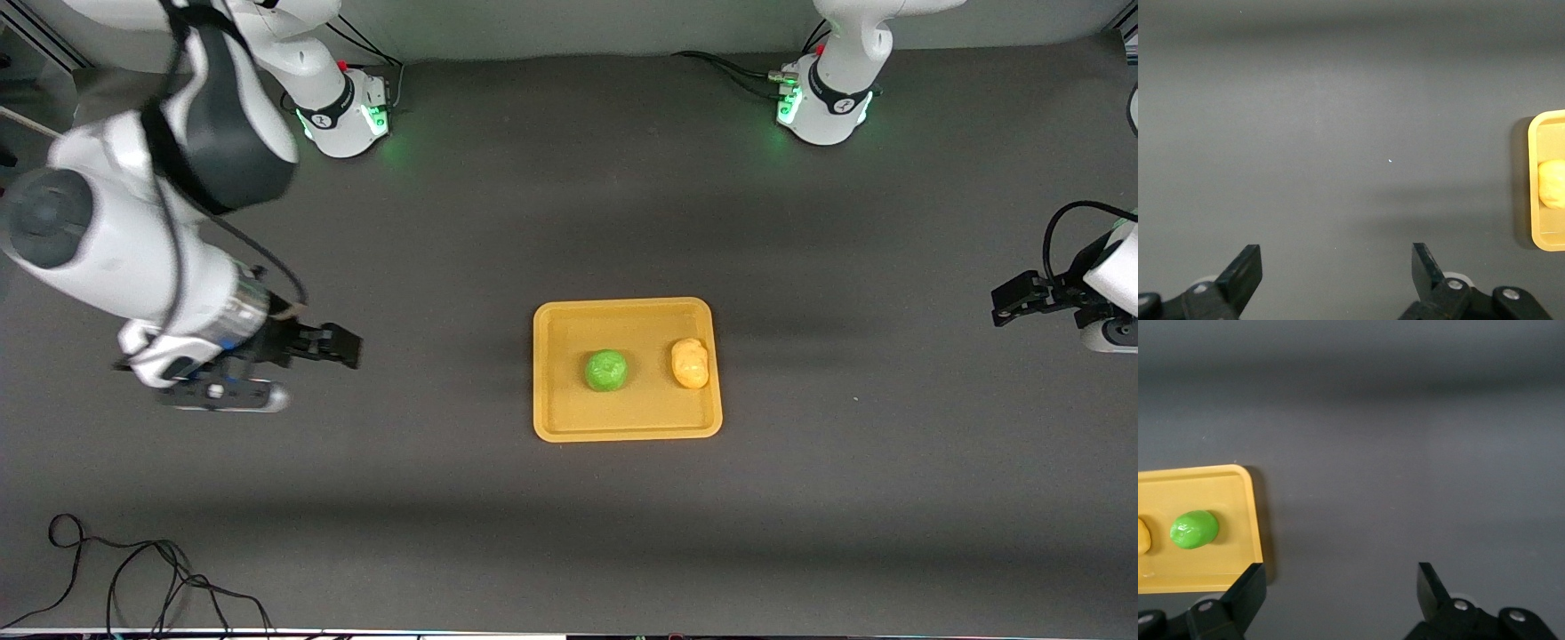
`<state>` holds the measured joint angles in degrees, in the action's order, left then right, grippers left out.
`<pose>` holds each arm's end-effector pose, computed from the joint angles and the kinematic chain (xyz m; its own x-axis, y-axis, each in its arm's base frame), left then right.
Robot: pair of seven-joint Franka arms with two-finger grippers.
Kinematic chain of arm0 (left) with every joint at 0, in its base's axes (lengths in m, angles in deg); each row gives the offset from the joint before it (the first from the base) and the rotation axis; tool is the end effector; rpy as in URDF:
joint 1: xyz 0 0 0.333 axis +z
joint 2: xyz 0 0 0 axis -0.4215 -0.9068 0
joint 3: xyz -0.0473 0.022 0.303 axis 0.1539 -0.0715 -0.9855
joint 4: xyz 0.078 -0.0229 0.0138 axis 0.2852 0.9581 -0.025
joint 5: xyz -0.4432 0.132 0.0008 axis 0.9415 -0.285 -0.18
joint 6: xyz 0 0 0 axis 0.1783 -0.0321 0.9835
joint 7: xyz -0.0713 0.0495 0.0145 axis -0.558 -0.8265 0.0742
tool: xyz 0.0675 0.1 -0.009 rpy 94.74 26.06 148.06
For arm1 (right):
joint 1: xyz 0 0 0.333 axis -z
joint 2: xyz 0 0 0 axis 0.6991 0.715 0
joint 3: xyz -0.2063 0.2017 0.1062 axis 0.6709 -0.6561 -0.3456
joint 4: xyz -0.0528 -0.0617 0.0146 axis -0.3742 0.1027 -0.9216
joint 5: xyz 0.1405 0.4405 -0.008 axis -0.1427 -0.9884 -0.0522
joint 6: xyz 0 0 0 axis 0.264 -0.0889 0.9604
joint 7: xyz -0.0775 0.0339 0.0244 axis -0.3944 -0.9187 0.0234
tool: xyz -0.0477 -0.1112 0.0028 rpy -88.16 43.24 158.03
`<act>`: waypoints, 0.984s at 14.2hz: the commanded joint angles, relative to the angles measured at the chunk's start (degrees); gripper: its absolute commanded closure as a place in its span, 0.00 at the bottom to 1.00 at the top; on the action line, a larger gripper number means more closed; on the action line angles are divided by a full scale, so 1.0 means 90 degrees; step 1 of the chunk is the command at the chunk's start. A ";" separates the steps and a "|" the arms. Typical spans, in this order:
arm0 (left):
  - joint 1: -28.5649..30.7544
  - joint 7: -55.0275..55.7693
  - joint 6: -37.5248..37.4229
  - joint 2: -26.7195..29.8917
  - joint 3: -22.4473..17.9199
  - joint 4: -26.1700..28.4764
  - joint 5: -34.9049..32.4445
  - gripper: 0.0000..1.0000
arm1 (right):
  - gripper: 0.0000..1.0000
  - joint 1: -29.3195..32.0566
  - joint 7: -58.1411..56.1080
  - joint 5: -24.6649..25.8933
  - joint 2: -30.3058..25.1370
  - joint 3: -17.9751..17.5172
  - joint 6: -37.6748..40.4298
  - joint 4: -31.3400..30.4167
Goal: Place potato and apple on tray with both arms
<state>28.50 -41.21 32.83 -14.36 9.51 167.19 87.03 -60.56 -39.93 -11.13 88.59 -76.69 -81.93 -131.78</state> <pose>0.6632 0.0342 0.5048 0.9965 -0.0645 0.0538 -0.0618 -0.9968 -0.0504 0.7065 0.1856 0.5196 0.9943 -0.1059 0.0148 -0.1046 -0.9920 -0.0713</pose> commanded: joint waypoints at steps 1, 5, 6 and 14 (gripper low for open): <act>0.0033 -0.0107 0.0013 0.0100 0.0021 0.0115 0.0086 0.00 | 0.00 0.0489 0.0085 0.0174 -0.0662 -0.0156 0.0709 -0.0261; 0.0023 -0.0088 0.0023 0.0100 0.0022 0.0105 0.0086 0.00 | 0.00 0.1106 -0.0595 0.0223 -0.1432 -0.0205 0.1250 -0.0571; 0.0023 -0.0098 0.0013 0.0100 0.0031 0.0115 0.0086 0.00 | 0.00 0.1300 -0.0869 0.0330 -0.1715 -0.0225 0.1250 -0.0844; 0.0014 -0.0088 0.0081 0.0090 0.0031 0.0115 0.0086 0.00 | 0.00 0.2435 -0.1156 0.0564 -0.2460 -0.1162 0.1037 -0.1647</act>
<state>28.50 -41.21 33.00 -14.38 9.62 167.53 87.12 -39.36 -49.78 -7.91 67.53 -86.16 -70.13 -144.57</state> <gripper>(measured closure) 0.000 0.000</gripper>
